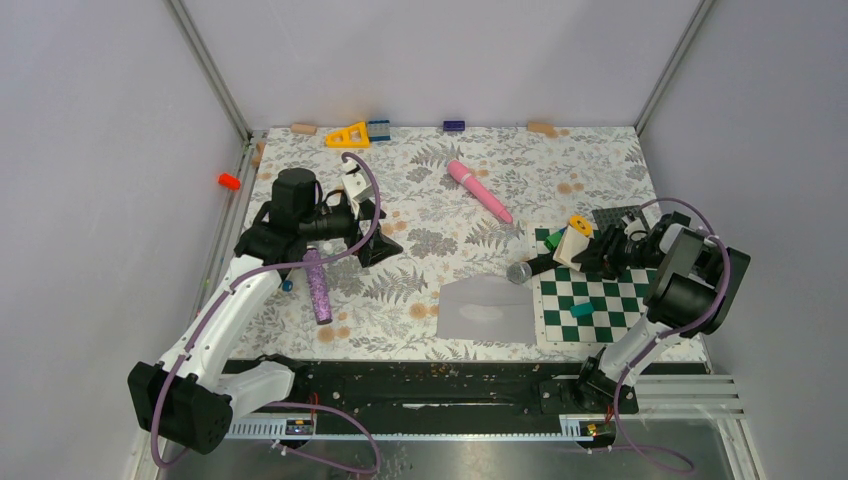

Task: Place the letter into the envelope and seal it
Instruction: Place the letter at the center of the board.

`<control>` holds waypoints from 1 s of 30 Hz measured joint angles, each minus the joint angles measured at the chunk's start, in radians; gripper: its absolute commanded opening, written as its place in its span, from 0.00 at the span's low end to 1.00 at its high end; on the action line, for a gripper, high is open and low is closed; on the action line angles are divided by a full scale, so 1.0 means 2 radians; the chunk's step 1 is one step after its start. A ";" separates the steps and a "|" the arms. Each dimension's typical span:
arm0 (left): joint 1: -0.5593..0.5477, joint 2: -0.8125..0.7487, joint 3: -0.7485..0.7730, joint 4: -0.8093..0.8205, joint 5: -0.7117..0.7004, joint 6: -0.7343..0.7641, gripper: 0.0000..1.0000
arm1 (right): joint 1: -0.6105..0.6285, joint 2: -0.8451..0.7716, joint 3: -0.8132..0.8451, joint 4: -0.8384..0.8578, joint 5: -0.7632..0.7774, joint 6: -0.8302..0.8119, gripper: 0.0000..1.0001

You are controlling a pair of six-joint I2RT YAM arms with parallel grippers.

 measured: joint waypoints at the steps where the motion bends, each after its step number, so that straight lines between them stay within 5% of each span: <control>1: 0.000 0.000 0.000 0.000 0.000 0.000 0.99 | 0.000 -0.002 0.000 -0.002 0.003 -0.002 0.47; 13: 0.000 0.000 0.000 0.000 0.000 0.000 0.99 | -0.002 -0.033 0.000 -0.032 0.010 -0.028 0.53; 21: -0.002 0.001 0.000 -0.005 0.008 0.014 0.99 | -0.006 -0.168 -0.003 -0.061 0.046 -0.071 0.66; 30: -0.058 0.041 0.000 -0.016 -0.007 0.035 0.99 | -0.007 -0.204 -0.004 -0.076 0.069 -0.097 0.66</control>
